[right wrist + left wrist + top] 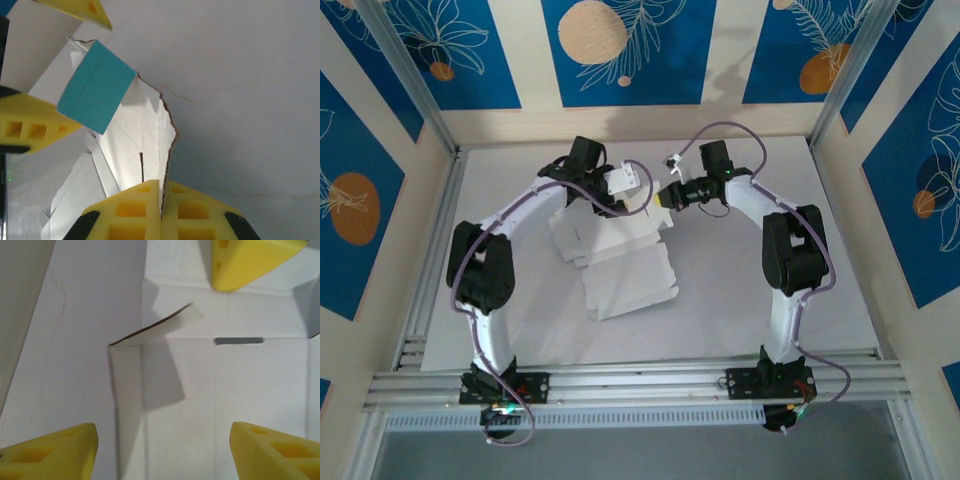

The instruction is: Fold the paper box

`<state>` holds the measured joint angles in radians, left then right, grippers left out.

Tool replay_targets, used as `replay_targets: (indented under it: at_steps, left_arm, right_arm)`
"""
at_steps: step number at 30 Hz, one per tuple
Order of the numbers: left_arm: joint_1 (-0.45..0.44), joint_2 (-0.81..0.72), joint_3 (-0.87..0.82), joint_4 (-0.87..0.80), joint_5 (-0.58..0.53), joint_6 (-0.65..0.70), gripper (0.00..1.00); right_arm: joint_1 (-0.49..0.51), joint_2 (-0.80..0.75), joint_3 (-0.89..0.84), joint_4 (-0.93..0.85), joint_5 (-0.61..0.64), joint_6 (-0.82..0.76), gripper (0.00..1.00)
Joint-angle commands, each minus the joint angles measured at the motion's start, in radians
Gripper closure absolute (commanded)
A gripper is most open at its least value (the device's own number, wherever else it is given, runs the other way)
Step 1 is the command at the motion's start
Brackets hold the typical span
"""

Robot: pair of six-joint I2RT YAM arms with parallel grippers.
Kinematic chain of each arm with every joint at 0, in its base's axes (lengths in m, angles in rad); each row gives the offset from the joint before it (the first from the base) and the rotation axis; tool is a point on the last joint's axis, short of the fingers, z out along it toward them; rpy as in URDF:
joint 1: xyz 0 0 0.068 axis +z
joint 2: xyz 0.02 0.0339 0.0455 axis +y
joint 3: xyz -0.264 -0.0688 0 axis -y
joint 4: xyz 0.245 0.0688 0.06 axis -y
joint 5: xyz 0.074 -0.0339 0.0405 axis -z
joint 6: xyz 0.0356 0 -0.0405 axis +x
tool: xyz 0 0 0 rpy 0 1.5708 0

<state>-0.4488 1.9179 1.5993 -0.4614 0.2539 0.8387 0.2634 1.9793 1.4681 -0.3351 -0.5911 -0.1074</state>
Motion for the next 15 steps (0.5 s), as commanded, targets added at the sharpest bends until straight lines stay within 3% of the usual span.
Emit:
replay_targets:
  at_steps: [1,5,11,15]
  left_arm:
    - [0.005,-0.041,-0.062,0.059,-0.016,0.092,0.37]
    - [0.004,-0.045,-0.103,0.101,-0.058,0.106,0.55]
    - [0.004,-0.043,-0.125,0.127,-0.087,0.103,0.62]
    - [0.005,-0.056,-0.126,0.131,-0.106,0.093,0.86]
  right_arm:
    - [0.001,-0.048,-0.050,0.033,-0.004,-0.032,1.00]
    - [0.000,-0.060,-0.077,0.064,0.018,-0.015,1.00]
    - [0.000,-0.107,-0.125,0.131,0.044,0.006,1.00]
    - [0.002,-0.117,-0.138,0.142,0.084,0.020,1.00]
